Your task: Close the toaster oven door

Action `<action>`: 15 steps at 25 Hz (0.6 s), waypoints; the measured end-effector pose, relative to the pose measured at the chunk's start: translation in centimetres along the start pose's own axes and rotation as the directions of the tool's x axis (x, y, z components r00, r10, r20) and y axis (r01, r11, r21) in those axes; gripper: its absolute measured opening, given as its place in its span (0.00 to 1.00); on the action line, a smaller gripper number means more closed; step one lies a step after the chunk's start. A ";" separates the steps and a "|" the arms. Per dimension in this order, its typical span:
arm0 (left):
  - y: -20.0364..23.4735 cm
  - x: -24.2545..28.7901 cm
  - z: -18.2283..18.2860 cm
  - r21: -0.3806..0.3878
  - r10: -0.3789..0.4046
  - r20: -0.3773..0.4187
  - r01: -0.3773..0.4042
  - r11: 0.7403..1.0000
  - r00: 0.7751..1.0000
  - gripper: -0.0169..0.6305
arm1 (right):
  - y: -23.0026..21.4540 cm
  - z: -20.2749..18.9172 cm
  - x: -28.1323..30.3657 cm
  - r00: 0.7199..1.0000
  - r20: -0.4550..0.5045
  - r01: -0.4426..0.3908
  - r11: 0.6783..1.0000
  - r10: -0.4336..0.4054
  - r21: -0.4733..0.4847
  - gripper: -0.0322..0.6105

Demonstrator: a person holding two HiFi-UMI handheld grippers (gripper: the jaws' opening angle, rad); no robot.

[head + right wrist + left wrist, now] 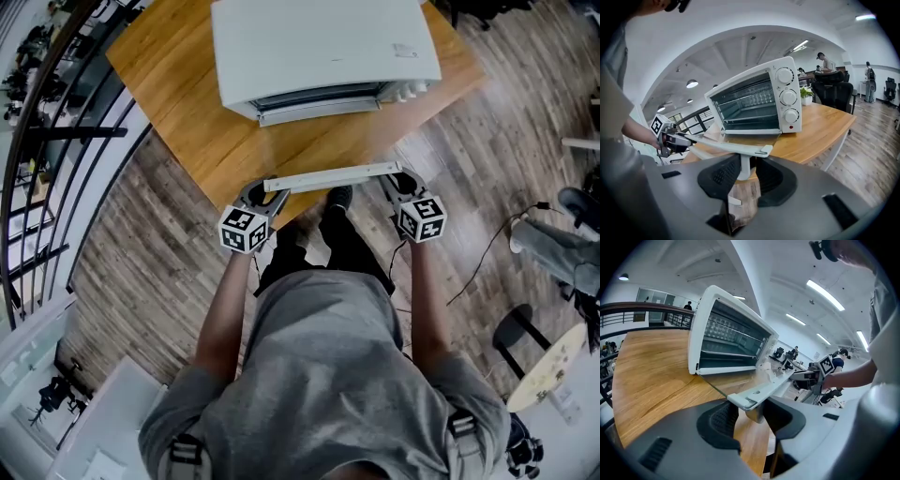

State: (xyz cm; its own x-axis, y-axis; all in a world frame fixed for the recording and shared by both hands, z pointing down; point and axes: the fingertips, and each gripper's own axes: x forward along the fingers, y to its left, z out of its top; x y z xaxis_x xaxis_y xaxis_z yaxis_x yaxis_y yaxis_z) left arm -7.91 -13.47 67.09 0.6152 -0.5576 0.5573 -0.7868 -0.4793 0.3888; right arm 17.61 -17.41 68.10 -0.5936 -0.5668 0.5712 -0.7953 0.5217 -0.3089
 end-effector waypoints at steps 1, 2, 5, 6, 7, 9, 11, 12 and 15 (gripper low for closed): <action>0.0 -0.1 0.2 -0.002 0.000 0.005 0.000 1.000 1.000 0.30 | 0.1 0.2 -0.1 1.000 -0.006 -0.020 1.000 0.020 -0.006 0.22; -0.1 -0.2 0.4 -0.005 0.001 0.008 -0.001 1.000 1.000 0.30 | 0.2 0.4 -0.1 0.999 -0.014 -0.037 0.999 0.036 -0.017 0.22; -0.2 -0.3 0.7 -0.014 0.004 0.010 -0.004 1.000 1.000 0.29 | 0.2 0.7 0.0 0.997 -0.032 -0.077 0.996 0.075 -0.035 0.22; -0.3 -0.4 0.9 -0.021 -0.001 0.013 0.001 1.000 1.000 0.28 | 0.1 0.9 0.0 0.996 -0.029 -0.087 0.996 0.087 -0.026 0.22; -0.4 -0.4 1.1 -0.030 -0.008 0.020 0.009 1.000 1.000 0.26 | 0.1 1.1 -0.1 0.995 -0.024 -0.097 0.995 0.097 -0.013 0.21; -0.6 -0.6 1.7 -0.047 -0.020 0.037 0.021 0.999 0.999 0.22 | 0.0 1.7 -0.2 0.993 -0.010 -0.115 0.993 0.115 0.016 0.22; -0.7 -0.9 2.3 -0.056 -0.022 0.051 0.024 0.998 0.998 0.22 | 0.1 2.3 -0.5 0.991 0.000 -0.133 0.991 0.133 0.030 0.22; -0.6 -1.1 2.5 -0.059 -0.021 0.056 0.025 0.998 0.998 0.22 | 0.2 2.6 -0.5 0.989 0.004 -0.147 0.989 0.146 0.032 0.22; -0.6 -1.6 3.3 -0.074 -0.018 0.077 0.024 0.997 0.997 0.22 | 0.5 3.4 -0.6 0.978 0.018 -0.206 0.977 0.206 0.050 0.22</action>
State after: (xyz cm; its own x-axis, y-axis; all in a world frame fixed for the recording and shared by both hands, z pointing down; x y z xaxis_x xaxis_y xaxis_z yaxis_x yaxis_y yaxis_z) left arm -8.30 -14.52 63.56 0.6316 -0.5989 0.4923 -0.7733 -0.4412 0.4554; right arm 17.15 -18.91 65.01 -0.7466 -0.4588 0.4817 -0.6608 0.5951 -0.4575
